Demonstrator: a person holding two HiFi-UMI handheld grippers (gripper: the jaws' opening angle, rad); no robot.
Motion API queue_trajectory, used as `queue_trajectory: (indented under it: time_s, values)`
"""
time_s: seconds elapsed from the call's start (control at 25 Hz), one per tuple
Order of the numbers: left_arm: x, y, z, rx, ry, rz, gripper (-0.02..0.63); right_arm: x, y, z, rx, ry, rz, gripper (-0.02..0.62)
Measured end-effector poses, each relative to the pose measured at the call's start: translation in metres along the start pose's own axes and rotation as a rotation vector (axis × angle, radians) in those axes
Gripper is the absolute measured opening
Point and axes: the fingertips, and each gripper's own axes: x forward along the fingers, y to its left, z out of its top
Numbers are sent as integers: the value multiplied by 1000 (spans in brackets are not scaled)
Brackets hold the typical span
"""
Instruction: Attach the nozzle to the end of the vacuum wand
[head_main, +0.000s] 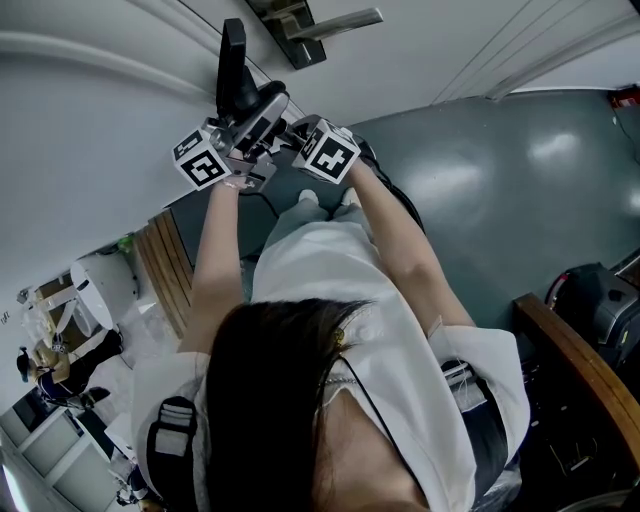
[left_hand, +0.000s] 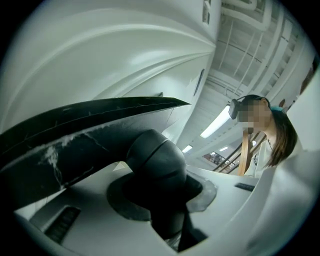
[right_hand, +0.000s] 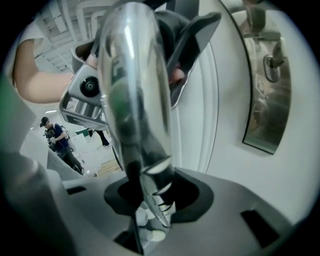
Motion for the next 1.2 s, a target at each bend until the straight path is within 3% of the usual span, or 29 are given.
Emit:
queue_trajectory:
  time_s: [0.16, 0.36, 0.6, 0.96, 1.2]
  values:
    - [4, -6, -5, 116, 87, 41, 115, 6, 2, 0, -2, 54, 14, 133]
    - [12, -10, -14, 412, 212, 152, 114, 13, -7, 3, 26, 45, -12, 133]
    - [11, -5, -14, 590, 189, 262, 112, 17, -9, 0, 6, 71, 24, 133]
    - [14, -1, -12, 595, 77, 310, 107, 14, -8, 7, 28, -19, -11, 133]
    - [13, 2, -10, 601, 75, 325, 107, 14, -10, 12, 69, -75, -47, 133]
